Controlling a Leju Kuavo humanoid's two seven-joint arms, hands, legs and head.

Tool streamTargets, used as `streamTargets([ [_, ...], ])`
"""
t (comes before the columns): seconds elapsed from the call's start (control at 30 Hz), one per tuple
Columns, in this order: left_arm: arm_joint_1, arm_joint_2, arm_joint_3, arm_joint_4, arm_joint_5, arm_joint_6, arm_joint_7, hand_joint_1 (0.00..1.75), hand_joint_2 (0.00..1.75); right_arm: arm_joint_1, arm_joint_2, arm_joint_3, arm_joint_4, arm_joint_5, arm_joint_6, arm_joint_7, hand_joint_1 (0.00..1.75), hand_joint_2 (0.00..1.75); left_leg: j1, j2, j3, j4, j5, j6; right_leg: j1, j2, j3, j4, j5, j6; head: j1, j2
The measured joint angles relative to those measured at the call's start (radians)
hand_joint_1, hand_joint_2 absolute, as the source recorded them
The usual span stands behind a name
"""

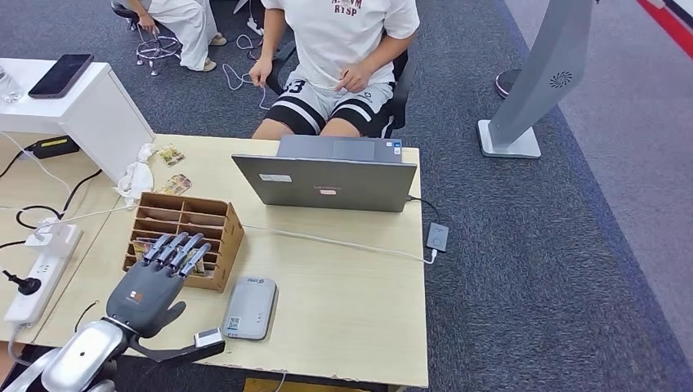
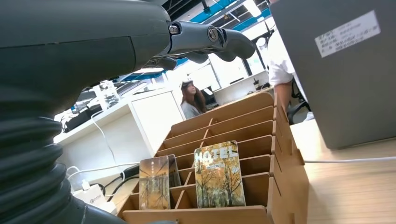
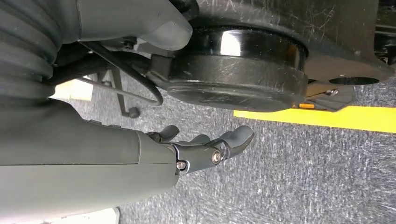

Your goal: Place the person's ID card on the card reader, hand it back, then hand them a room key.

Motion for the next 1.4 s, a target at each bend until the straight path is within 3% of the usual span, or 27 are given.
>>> streamTargets([
  [0.23, 0.19, 0.09, 0.025, -0.154, 0.029, 0.077, 0.09, 0.0, 1.75, 0.047, 0.011, 0.003, -0.076, -0.047, -0.02, 0.039, 0.0, 1.75, 0.0, 0.0, 0.0, 0.0, 0.0, 0.0, 0.0, -0.001, 0.0, 0.0, -0.001, 0.0, 0.0, 0.0],
  [0.57, 0.422, 0.179, 0.113, -0.301, 0.054, 0.163, 0.269, 0.0, 1.75, 0.094, 0.017, 0.024, -0.149, -0.083, -0.034, 0.064, 0.0, 1.75, 0.0, -0.002, 0.0, 0.0, -0.001, -0.001, 0.0, -0.002, -0.001, 0.0, -0.002, 0.001, 0.0, 0.0],
  [0.9, 0.519, 0.203, 0.191, -0.334, 0.117, 0.15, 0.304, 0.0, 1.75, 0.111, 0.017, 0.039, -0.178, -0.082, -0.031, 0.08, 0.0, 1.75, 0.0, -0.003, 0.0, 0.0, -0.001, -0.001, 0.0, -0.003, 0.0, 0.0, -0.002, 0.001, 0.0, 0.0],
  [1.4, 0.53, 0.174, 0.216, -0.332, 0.082, 0.133, 0.293, 0.0, 1.75, 0.11, 0.018, 0.039, -0.172, -0.082, -0.034, 0.085, 0.0, 1.75, 0.0, -0.003, 0.0, 0.0, -0.001, -0.001, 0.0, -0.003, 0.0, 0.0, -0.002, 0.001, 0.0, 0.0],
])
